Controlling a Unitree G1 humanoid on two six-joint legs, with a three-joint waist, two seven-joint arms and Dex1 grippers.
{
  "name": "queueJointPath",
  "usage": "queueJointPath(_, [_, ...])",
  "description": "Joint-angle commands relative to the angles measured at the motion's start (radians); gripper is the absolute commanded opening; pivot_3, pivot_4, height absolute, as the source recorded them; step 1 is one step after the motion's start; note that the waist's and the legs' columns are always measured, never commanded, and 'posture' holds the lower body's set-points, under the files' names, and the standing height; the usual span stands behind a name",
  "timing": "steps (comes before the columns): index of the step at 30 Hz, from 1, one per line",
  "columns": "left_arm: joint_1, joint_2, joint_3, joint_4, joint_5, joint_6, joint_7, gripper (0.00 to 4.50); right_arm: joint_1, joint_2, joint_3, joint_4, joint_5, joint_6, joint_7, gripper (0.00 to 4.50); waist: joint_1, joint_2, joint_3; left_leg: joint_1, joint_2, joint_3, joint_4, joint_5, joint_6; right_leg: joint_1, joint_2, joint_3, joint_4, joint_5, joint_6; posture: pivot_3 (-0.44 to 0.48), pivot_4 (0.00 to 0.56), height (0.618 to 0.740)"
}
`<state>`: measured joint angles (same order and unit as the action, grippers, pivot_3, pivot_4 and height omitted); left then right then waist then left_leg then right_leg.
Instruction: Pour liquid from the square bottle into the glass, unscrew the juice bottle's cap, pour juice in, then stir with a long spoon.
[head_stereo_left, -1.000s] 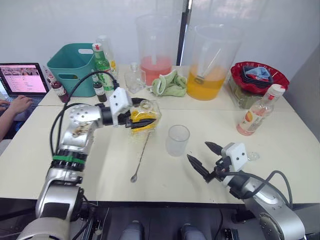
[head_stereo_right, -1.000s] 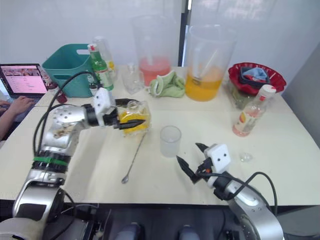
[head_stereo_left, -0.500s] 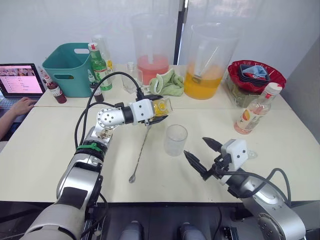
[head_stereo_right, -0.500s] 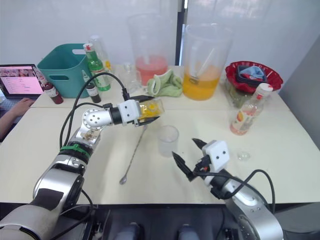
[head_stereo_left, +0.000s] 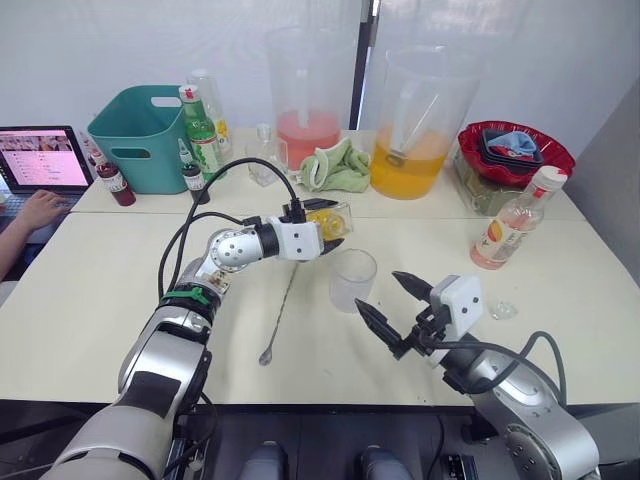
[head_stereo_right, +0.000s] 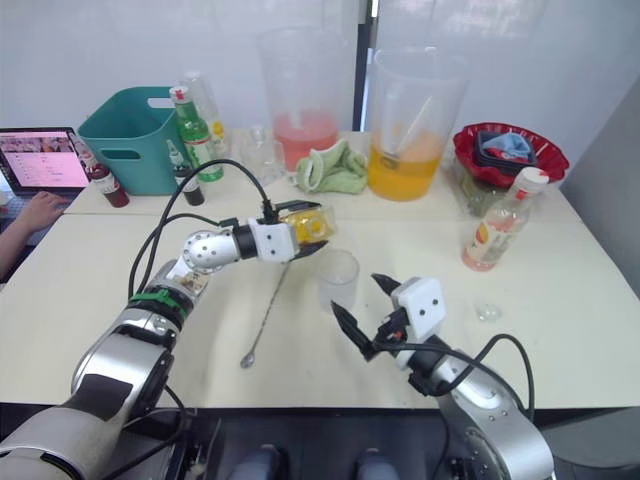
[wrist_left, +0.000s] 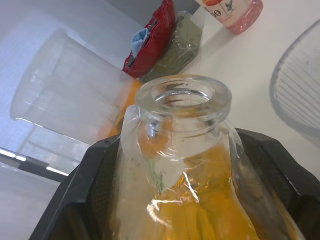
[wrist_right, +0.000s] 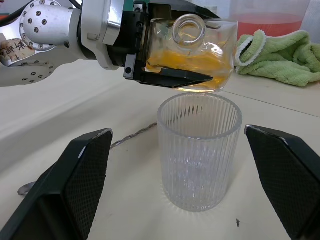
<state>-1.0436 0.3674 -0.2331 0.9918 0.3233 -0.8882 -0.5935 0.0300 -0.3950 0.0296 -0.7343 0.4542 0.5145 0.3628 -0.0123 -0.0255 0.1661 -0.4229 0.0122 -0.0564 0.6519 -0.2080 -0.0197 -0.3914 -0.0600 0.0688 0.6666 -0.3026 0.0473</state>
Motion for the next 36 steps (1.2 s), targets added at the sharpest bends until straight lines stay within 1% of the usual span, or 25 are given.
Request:
queueJointPath(1, [-0.071,0.005,-0.003,-0.044,0.034,-0.07,0.093,2.97,-0.009,0.007,0.0,-0.038,0.005,-0.003,-0.007,4.47,0.0,0.0,0.0,0.0,0.0,0.0,0.0,0.0,0.0,0.0,0.0,0.0,0.0,0.0,0.0,0.0,0.15,0.74])
queueJointPath(7, [-0.099,0.012,-0.041,-0.021,0.126,-0.102,0.205,2.97,-0.003,0.012,0.0,-0.037,0.001,-0.007,-0.013,4.47,-0.001,0.0,0.0,0.0,0.0,0.0,0.0,0.0,0.0,0.0,0.0,0.0,0.0,0.0,0.0,0.0,0.15,0.74])
queueJointPath(11, [-0.119,0.017,-0.079,-0.012,0.201,-0.121,0.286,2.97,0.027,0.003,-0.009,-0.041,-0.007,-0.02,-0.009,4.47,0.0,0.0,0.0,0.0,0.0,0.0,0.0,0.0,0.0,0.0,0.0,0.0,0.001,0.0,0.0,0.0,0.15,0.74])
queueJointPath(21, [-0.142,0.04,-0.147,0.006,0.33,-0.137,0.454,2.97,0.075,-0.004,-0.027,-0.057,-0.014,-0.029,-0.003,4.47,-0.001,0.0,0.0,0.0,0.0,0.0,0.0,0.0,0.0,0.0,0.0,0.0,0.001,0.0,0.0,0.0,0.15,0.74])
queueJointPath(36, [-0.181,0.068,-0.233,0.009,0.471,-0.136,0.652,2.97,0.085,0.002,-0.032,-0.071,-0.006,-0.021,-0.011,4.47,0.0,0.0,0.0,0.0,0.0,0.0,0.0,0.0,0.0,0.0,0.0,0.0,0.001,0.0,0.0,0.0,0.15,0.74])
